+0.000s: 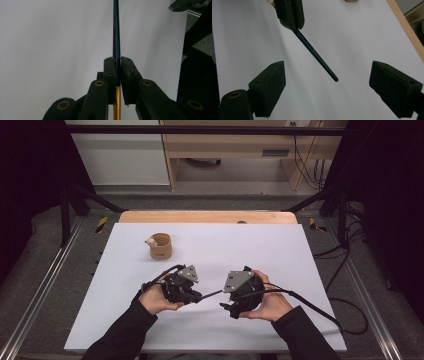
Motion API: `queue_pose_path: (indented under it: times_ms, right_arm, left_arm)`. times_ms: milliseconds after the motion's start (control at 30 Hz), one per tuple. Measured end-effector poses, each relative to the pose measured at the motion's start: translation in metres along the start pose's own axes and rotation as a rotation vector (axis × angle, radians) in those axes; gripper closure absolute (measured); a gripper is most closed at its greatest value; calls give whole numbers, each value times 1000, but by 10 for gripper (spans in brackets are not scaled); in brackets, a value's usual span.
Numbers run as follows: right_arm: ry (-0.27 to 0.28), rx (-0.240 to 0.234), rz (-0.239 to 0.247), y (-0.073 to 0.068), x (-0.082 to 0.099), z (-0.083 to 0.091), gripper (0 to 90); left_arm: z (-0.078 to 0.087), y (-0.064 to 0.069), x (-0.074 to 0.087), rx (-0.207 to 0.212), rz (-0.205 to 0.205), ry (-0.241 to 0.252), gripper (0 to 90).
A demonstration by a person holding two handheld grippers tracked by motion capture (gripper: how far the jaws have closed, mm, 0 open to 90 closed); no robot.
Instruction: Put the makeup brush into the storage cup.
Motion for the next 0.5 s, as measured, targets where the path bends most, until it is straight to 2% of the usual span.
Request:
queue_pose_path:
  times_ms: [133, 500]
  right_arm:
    - [-32, 4, 7, -2, 1, -4, 149]
    - [-67, 10, 100, -8, -6, -13, 205]
  left_arm:
    - [2, 0, -1, 0, -2, -2, 832]
    - [5, 3, -7, 27, 5, 10, 832]
Point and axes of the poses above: each handheld gripper's, and its own axes: z roughly backward along the jaws, x roughly out of its underside, y roughly to its right, the point moved 5 cm from there along -z, roughly forward along the jaws, and after that the axes turned 8 degrees about -x, right-handed, at the moved point
